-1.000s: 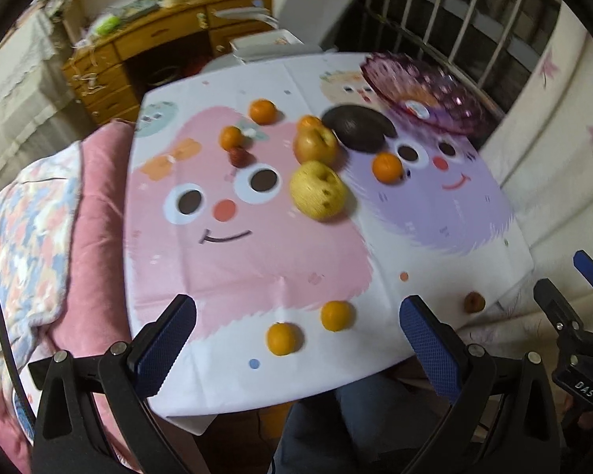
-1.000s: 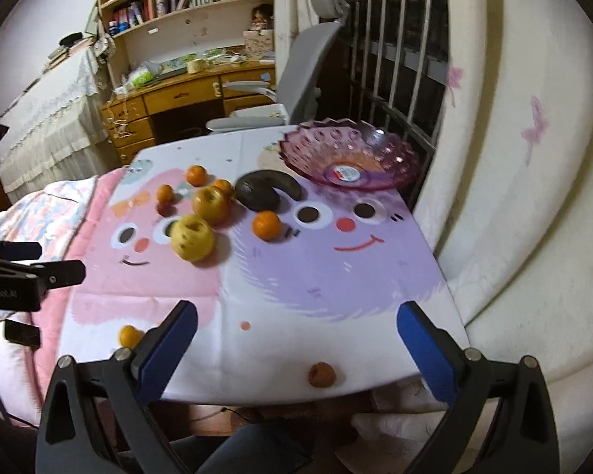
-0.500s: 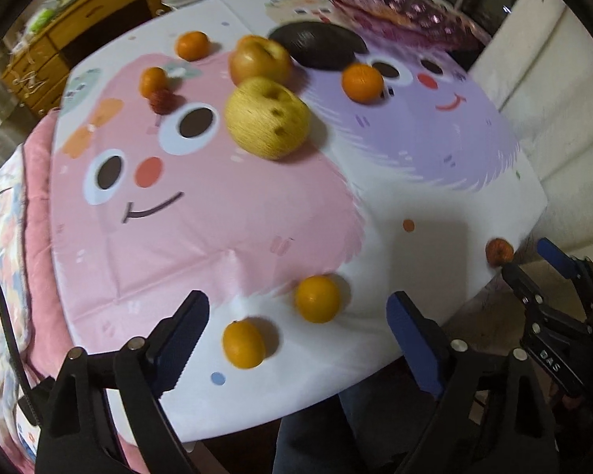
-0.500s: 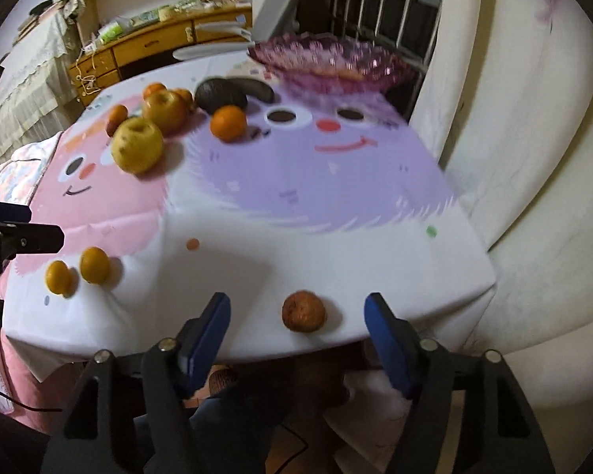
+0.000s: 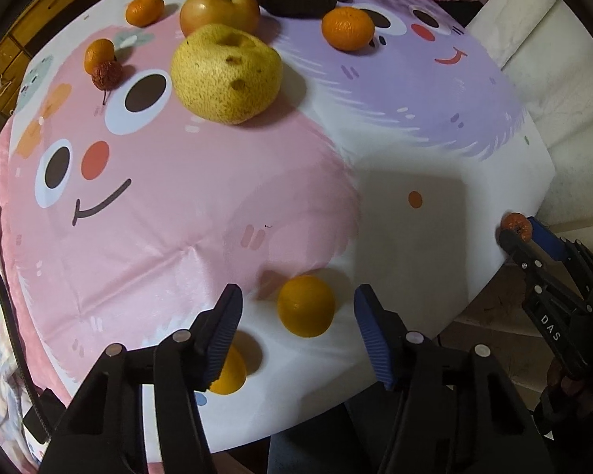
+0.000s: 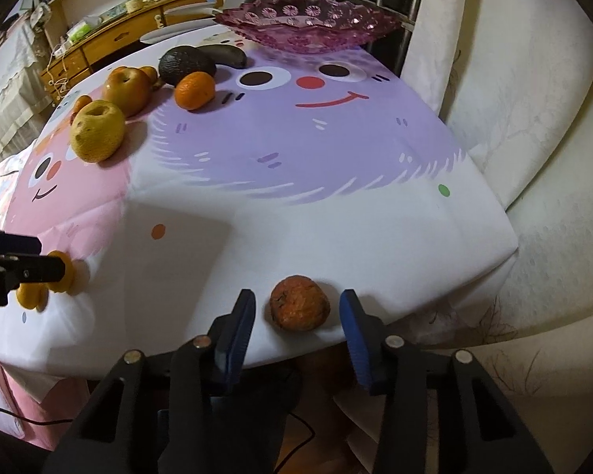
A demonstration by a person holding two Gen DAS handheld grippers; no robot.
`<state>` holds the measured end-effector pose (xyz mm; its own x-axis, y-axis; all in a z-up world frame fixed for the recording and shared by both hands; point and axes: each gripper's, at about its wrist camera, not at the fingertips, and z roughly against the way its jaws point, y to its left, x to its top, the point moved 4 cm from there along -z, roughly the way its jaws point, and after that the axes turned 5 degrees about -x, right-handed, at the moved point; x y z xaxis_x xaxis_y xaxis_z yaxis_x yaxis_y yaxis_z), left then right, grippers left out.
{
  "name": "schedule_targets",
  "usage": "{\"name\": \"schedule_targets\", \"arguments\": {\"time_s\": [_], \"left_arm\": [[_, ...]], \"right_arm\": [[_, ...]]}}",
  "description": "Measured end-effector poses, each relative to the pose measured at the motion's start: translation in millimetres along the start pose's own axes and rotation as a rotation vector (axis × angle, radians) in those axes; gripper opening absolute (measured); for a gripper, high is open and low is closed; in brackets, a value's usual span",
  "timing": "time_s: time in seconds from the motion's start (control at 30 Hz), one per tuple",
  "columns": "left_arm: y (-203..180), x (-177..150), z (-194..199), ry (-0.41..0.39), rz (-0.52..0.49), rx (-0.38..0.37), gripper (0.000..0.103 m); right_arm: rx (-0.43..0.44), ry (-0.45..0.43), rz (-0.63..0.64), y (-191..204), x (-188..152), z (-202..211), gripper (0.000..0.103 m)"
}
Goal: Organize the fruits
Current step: 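Grasp an orange with the left tool while the right tool grasps a brown dried fruit, then carry the brown fruit to the pink bowl and release it with the right tool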
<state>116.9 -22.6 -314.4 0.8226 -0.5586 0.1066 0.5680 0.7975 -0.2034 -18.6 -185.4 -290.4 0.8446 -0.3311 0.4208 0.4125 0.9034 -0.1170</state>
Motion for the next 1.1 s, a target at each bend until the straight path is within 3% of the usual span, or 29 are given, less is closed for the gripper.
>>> {"name": "schedule_targets", "arguments": {"time_s": [0.37, 0.73, 1.1], "left_arm": [[2.0, 2.8, -14.8, 0.033, 0.023, -0.069, 0.03], [11.2, 8.9, 0.3, 0.013, 0.05, -0.078, 0.029], [-5.7, 33.9, 51.5, -0.104, 0.078, -0.095, 0.029]], "right_arm": [[0.01, 0.037, -0.031, -0.9, 0.8, -4.8, 0.031], [0.044, 0.064, -0.002, 3.6, 14.8, -1.9, 0.03], [0.119, -0.006, 0.086, 16.8, 74.4, 18.4, 0.03]]}}
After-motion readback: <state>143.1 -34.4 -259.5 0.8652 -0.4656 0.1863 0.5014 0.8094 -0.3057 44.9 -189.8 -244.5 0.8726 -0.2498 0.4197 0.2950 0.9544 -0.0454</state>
